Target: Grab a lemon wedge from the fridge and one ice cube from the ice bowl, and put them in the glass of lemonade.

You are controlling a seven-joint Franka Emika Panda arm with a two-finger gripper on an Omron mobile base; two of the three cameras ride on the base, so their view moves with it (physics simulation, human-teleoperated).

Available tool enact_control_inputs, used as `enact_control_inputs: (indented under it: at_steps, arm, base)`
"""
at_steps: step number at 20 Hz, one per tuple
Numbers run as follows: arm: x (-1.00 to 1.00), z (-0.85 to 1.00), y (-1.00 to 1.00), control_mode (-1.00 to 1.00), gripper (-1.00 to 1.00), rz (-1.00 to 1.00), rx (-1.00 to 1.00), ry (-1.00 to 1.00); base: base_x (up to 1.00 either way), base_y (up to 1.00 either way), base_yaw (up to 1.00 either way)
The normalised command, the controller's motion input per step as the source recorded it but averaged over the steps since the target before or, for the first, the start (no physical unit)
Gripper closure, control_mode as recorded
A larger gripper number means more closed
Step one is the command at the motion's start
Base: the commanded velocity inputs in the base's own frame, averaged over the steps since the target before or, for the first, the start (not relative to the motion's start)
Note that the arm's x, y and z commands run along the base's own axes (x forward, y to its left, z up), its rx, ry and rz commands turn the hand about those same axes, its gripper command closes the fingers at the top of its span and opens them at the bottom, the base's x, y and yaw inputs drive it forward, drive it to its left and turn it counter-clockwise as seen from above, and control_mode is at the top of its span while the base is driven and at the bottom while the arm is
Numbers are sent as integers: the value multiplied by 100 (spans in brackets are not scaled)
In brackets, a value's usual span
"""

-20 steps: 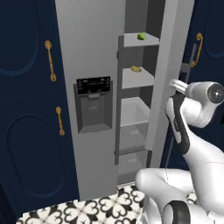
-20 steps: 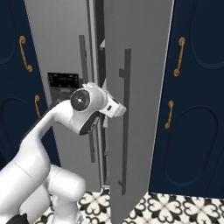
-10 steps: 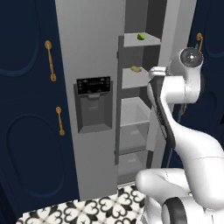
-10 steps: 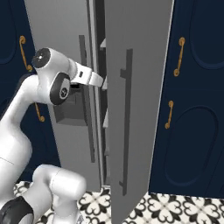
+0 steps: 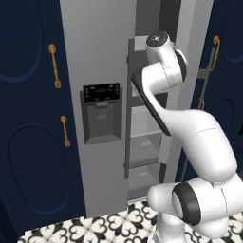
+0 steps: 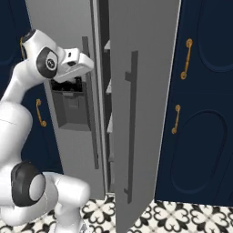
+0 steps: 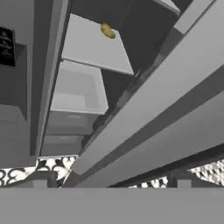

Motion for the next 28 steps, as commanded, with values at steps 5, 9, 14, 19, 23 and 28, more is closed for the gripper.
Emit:
enact_control_inputs:
  at_steps: [5,9,14,19,23,28]
  arm:
    - [83,-16,-32,-100,-100,0,-28,16]
    - [41,-15,-20,-100,-100,2,-38,21]
    - [13,-4,-15,-100,-100,1,-35,18]
    - [28,-8,-28,-100,-100,0,-16,4]
    - [3,-6,-67,-100,-100,-2,-3,0]
    - [0,-4,-71,-100,-100,-3,0,0]
  base:
    - [0,0,0]
    - [0,0,0]
    - [0,0,0]
    - [0,0,0]
    - [0,0,0]
    - [0,0,0]
